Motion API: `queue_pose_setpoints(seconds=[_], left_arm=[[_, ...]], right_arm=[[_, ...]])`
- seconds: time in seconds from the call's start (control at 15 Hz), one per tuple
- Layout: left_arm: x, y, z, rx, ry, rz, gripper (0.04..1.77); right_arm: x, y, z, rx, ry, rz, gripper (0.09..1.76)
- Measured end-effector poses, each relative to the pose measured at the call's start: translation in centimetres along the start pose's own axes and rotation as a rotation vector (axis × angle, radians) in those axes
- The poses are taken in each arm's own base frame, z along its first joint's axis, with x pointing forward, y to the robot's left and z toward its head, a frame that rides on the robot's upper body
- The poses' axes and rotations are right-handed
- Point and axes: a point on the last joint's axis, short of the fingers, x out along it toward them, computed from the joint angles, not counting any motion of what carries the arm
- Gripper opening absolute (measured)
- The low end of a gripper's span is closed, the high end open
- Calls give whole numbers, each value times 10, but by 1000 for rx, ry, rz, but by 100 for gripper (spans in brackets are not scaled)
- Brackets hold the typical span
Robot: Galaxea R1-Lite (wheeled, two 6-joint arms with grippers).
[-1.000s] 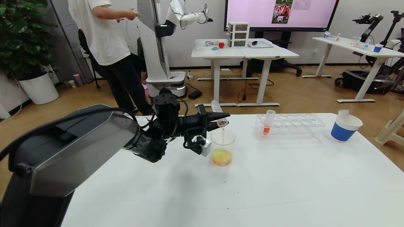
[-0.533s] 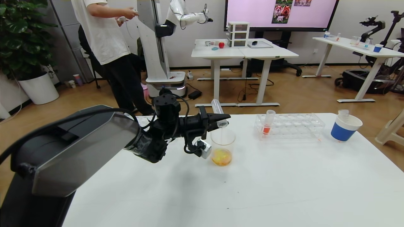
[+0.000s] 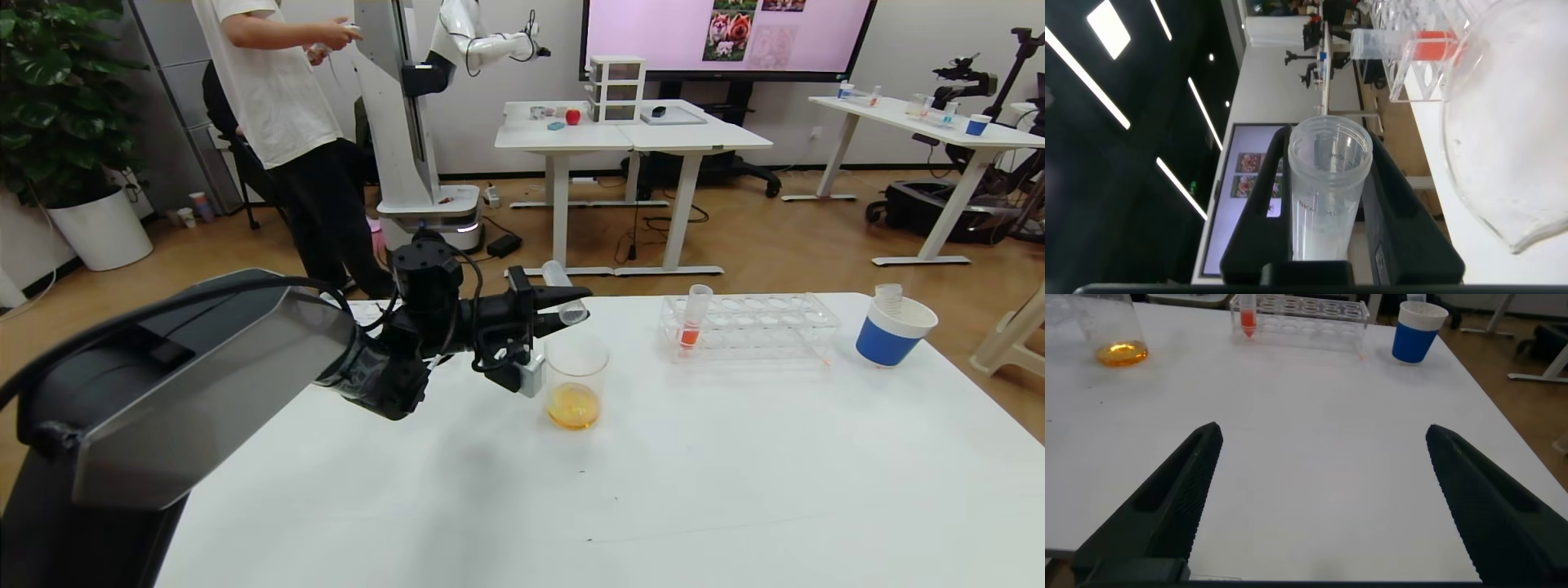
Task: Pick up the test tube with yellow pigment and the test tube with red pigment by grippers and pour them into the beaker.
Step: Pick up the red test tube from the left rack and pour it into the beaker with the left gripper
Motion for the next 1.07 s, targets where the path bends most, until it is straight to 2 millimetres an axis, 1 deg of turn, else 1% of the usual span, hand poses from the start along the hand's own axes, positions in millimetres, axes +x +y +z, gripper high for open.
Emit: queue_pose_setpoints(seconds=[0.13,0.27,0.47,0.53,0.73,0.87,1.07], left_arm=[[-2,16,-1,-120,88,53,51],[-5,31,-2,-284,186,142,51],[-10,44,-6,-599,400,361,51],[-12,46,-7,-708,487,458,51],[-18,52,-12,-999,671,724,51],[-24,52,-17,-1158,797,849,51],[-34,57,-25,-1314,935,1003,51]], right_arm=[[0,0,0,0,0,0,174],[0,0,0,0,0,0,174],[0,0,0,0,0,0,174],[0,0,0,0,0,0,174],[0,0,0,0,0,0,174],[0,0,0,0,0,0,174],[0,0,0,0,0,0,174]])
